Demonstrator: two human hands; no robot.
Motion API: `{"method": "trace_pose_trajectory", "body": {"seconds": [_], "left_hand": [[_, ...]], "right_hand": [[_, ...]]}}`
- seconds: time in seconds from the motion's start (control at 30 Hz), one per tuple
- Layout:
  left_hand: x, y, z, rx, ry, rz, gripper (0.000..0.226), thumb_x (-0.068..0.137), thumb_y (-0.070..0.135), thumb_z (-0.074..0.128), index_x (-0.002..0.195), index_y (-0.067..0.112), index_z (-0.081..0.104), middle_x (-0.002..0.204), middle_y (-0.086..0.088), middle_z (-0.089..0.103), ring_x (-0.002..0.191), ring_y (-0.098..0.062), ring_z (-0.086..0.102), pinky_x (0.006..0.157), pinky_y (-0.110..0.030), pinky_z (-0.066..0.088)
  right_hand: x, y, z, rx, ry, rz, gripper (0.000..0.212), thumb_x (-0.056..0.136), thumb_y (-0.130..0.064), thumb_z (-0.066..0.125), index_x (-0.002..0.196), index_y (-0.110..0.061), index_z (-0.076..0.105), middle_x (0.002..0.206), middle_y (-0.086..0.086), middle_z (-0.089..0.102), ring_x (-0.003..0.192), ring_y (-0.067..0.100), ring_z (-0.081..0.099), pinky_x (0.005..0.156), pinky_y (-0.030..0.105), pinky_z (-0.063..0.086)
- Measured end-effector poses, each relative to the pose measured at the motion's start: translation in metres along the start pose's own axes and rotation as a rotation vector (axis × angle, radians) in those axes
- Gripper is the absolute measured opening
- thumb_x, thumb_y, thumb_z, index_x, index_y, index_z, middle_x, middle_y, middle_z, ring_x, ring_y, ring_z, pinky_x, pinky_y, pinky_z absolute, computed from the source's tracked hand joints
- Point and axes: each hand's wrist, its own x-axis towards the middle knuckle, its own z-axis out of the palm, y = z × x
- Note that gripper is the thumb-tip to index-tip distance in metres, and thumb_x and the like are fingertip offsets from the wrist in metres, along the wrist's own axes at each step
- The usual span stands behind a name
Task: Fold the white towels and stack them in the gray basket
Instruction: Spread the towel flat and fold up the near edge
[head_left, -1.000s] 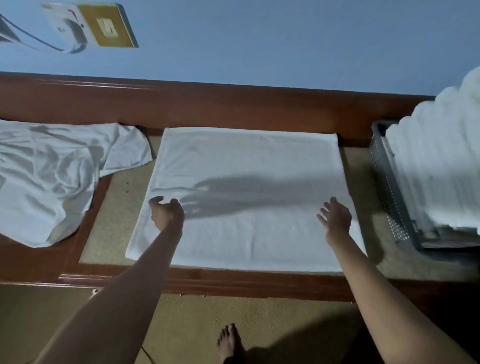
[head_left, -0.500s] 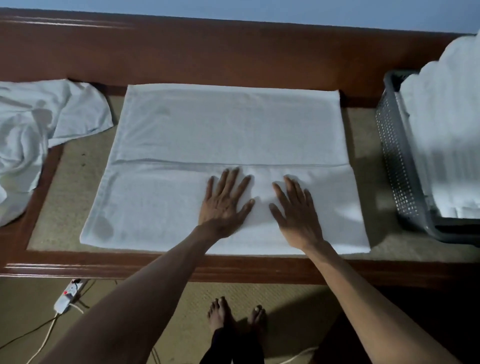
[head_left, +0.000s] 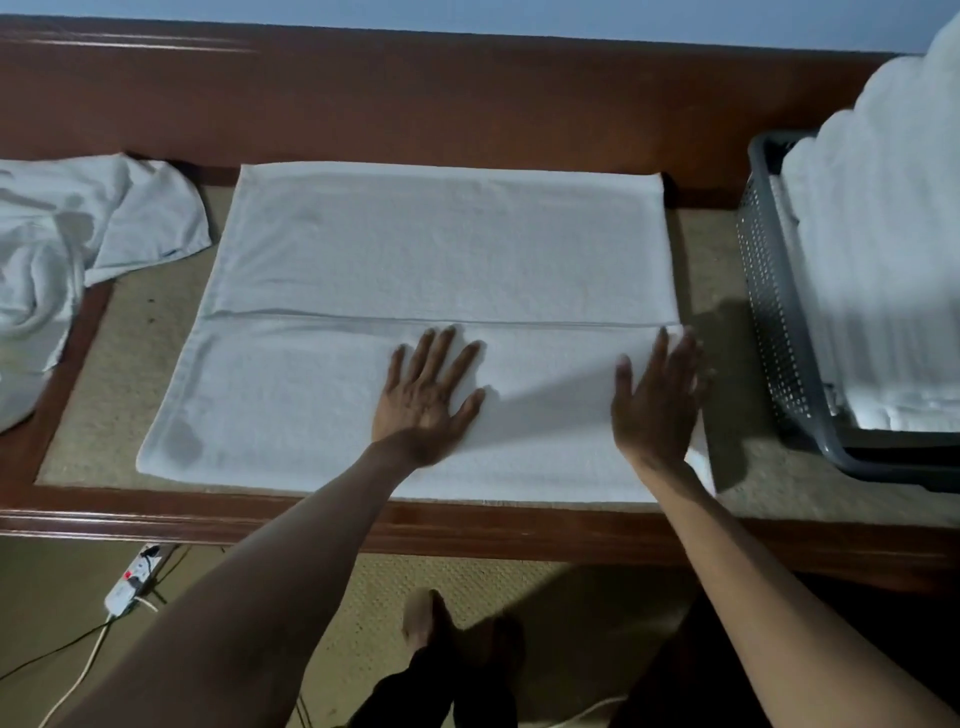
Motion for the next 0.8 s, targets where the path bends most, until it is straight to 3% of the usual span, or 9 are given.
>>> {"method": "trace_pose_trajectory", "body": {"seconds": [0.13, 0.27, 0.43, 0.6, 0.8], "left_hand": [[0.001, -0.002, 0.006, 0.009, 0.019, 0.006, 0.065, 0.105, 0.066, 0.013, 0.162, 0.043, -0.007, 0.172, 0.006, -0.014, 0.157, -0.015, -0.018, 0.128, -0.050, -0.001], [0.002, -0.005, 0.011, -0.004, 0.017, 0.006, 0.064, 0.106, 0.064, 0.013, 0.162, 0.042, -0.009, 0.171, 0.005, -0.016, 0.156, -0.015, -0.020, 0.128, -0.050, 0.001], [-0.004, -0.027, -0.003, -0.061, -0.031, -0.002, 0.065, 0.103, 0.070, 0.013, 0.160, 0.048, -0.010, 0.171, 0.009, -0.015, 0.156, -0.013, -0.019, 0.127, -0.049, -0.005], [-0.025, -0.112, -0.022, -0.045, 0.009, -0.174, 0.065, 0.101, 0.074, 0.016, 0.158, 0.053, -0.008, 0.171, 0.012, -0.012, 0.158, -0.015, -0.012, 0.127, -0.051, -0.004], [-0.050, -0.219, -0.048, 0.001, 0.026, -0.322, 0.068, 0.100, 0.075, 0.008, 0.160, 0.047, -0.008, 0.172, 0.007, -0.010, 0.159, -0.017, -0.008, 0.128, -0.049, -0.002]], "right_hand": [[-0.029, -0.065, 0.020, 0.150, -0.039, -0.314, 0.055, 0.110, -0.038, 0.032, 0.159, -0.014, 0.027, 0.169, 0.014, 0.014, 0.157, 0.028, 0.011, 0.126, 0.046, 0.010], [-0.036, -0.090, 0.050, 0.074, -0.080, -0.223, 0.051, 0.108, -0.036, 0.031, 0.155, -0.017, 0.039, 0.165, 0.014, 0.027, 0.153, 0.030, 0.022, 0.123, 0.054, 0.022], [-0.031, -0.088, 0.054, -0.001, -0.043, -0.237, 0.049, 0.108, -0.037, 0.033, 0.154, -0.020, 0.039, 0.164, 0.012, 0.030, 0.153, 0.029, 0.023, 0.123, 0.051, 0.020], [-0.034, -0.090, 0.052, -0.005, -0.052, -0.210, 0.051, 0.109, -0.044, 0.028, 0.154, -0.024, 0.038, 0.165, 0.008, 0.028, 0.153, 0.027, 0.021, 0.123, 0.049, 0.017], [-0.033, -0.093, 0.051, -0.012, -0.105, -0.181, 0.053, 0.109, -0.048, 0.027, 0.157, -0.028, 0.031, 0.168, 0.006, 0.021, 0.155, 0.025, 0.016, 0.126, 0.049, 0.013]]}}
